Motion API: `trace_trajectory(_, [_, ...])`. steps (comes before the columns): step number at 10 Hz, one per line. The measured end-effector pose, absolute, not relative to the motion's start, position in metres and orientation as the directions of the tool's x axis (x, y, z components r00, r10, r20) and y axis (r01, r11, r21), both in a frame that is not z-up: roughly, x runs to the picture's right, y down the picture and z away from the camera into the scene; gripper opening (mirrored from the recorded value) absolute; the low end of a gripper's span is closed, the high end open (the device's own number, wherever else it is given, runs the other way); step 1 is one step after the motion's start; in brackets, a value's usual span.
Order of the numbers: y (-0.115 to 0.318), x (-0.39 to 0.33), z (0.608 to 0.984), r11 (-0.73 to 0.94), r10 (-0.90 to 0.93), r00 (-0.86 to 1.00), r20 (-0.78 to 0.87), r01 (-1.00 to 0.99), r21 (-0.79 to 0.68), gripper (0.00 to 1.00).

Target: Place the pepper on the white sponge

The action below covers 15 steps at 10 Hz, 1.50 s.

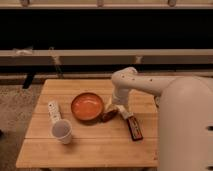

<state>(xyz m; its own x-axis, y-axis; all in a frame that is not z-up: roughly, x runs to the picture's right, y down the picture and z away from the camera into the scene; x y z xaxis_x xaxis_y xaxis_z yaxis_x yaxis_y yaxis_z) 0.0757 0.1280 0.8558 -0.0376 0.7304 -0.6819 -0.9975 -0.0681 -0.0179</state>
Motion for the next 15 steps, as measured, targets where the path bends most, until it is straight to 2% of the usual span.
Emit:
trace_trajectory(4, [0.137,0.06,0.855,0.051,0.754,0.015,-0.657,-0.998,0.036,0.8])
trace_trajectory(9, [0.162,0.01,0.842,0.212,0.737,0.165,-0.656,-0.977,-0.007,0.8])
trace_trajectory(15, [0.171,0.004,0.86,0.201,0.695,0.15,-0.704,-0.98,-0.011,0.8])
